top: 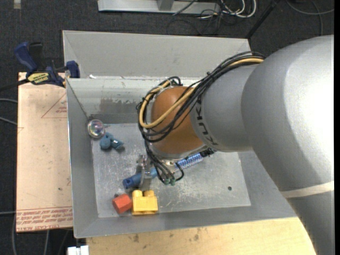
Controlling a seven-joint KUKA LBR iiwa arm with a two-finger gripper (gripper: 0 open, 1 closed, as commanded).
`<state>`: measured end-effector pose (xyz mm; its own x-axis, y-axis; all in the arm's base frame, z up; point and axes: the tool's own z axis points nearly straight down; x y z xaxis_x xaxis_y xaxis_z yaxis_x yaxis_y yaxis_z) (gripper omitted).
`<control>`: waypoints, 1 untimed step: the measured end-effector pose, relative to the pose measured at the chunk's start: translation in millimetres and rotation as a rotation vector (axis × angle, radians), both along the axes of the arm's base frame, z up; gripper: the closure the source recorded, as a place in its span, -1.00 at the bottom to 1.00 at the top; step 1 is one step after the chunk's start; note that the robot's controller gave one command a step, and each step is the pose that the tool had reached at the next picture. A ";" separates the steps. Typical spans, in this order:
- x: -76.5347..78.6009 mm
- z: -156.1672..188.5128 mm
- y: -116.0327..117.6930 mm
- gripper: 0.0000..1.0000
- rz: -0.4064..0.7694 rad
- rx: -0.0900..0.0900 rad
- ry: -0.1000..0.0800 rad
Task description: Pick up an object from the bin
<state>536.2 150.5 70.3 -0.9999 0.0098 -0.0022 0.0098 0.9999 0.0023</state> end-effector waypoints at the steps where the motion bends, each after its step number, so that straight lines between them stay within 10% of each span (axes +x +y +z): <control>1: 4.6 3.1 -0.2 -1.00 -0.002 0.002 -0.017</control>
Offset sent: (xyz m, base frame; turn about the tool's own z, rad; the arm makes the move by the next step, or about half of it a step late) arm 0.0000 0.0000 0.0000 0.0000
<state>540.8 150.3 73.4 -0.9998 0.0117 -0.0187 0.0117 0.9999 0.0049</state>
